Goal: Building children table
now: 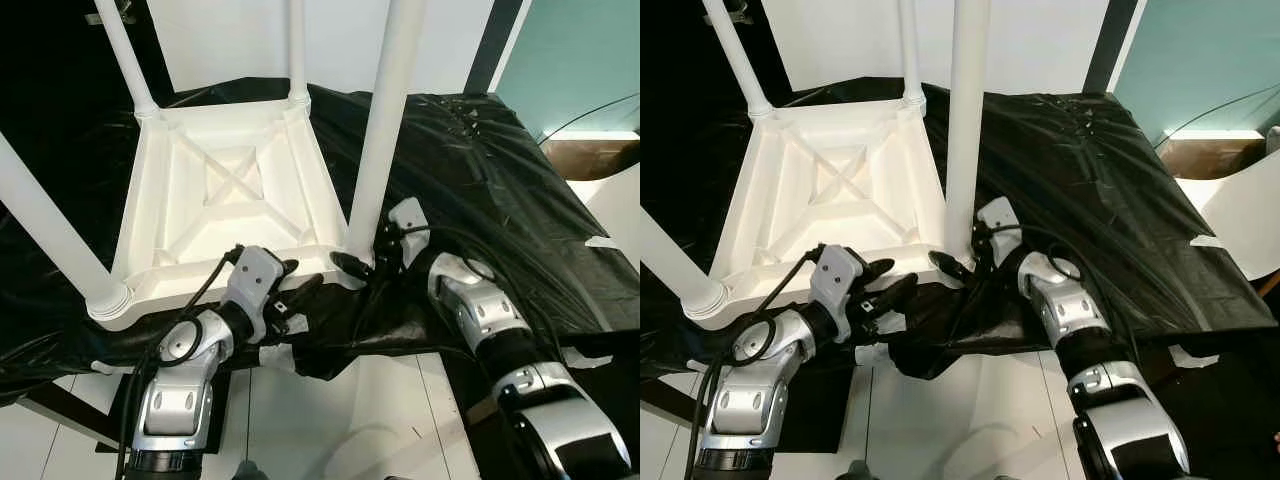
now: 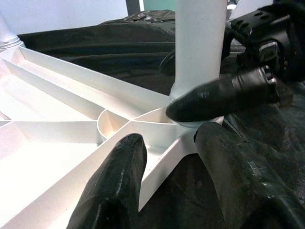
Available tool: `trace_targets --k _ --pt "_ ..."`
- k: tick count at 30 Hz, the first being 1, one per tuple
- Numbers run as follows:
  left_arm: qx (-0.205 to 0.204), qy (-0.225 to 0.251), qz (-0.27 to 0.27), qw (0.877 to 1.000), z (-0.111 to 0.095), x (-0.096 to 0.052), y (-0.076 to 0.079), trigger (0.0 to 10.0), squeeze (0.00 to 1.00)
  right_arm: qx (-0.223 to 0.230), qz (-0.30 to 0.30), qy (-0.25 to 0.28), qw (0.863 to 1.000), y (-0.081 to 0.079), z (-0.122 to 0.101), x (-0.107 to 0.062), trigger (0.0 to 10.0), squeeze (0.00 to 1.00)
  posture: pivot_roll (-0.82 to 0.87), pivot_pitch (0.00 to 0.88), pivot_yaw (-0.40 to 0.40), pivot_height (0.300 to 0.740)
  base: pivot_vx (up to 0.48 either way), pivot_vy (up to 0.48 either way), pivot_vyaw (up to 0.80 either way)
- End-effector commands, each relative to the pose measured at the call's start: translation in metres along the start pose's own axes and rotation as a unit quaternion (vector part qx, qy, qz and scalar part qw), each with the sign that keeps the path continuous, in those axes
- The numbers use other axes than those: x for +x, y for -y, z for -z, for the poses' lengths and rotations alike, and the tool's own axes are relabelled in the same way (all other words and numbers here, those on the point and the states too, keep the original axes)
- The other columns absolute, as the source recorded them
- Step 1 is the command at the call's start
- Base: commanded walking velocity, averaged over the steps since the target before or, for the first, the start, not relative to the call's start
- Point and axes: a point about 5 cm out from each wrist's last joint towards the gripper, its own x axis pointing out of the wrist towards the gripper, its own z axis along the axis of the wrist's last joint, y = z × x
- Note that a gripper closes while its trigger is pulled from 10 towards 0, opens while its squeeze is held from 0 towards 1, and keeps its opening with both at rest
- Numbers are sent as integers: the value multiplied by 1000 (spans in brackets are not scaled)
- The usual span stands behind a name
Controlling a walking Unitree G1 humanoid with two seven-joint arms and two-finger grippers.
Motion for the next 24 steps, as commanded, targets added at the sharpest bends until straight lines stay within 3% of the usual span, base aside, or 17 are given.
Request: trace_targets --k 1,2,5,6,16,23,24 --pt "-4 -4 -56 998 3 3 -2 10000 0 -13 -35 -12 999 0 0 5 10000 0 114 0 -63 740 0 0 0" --pt "-4 -4 -53 999 4 4 0 10000 0 -18 -47 -15 999 0 -1 7 8353 0 114 0 -63 740 0 0 0" --pt "-5 -4 -50 999 4 5 2 10000 0 -19 -61 -16 998 -1 -2 9 8353 0 118 0 -68 740 0 0 0" --pt "-5 -5 -51 999 5 5 3 10000 0 -22 -70 -22 997 -2 -1 11 0 0 125 0 -74 740 0 0 0" --pt "-6 -12 -48 999 11 5 12 10000 0 -20 -98 -29 995 -5 7 12 0 0 140 0 -83 740 0 0 0" --pt "-10 -18 -41 999 15 4 18 10000 0 -3 -47 -40 998 -4 18 10 0 0 137 0 -76 740 0 0 0" --pt "-10 -19 -39 999 15 4 19 10000 0 5 -26 -42 999 -3 20 11 4902 0 135 0 -75 740 0 0 0"
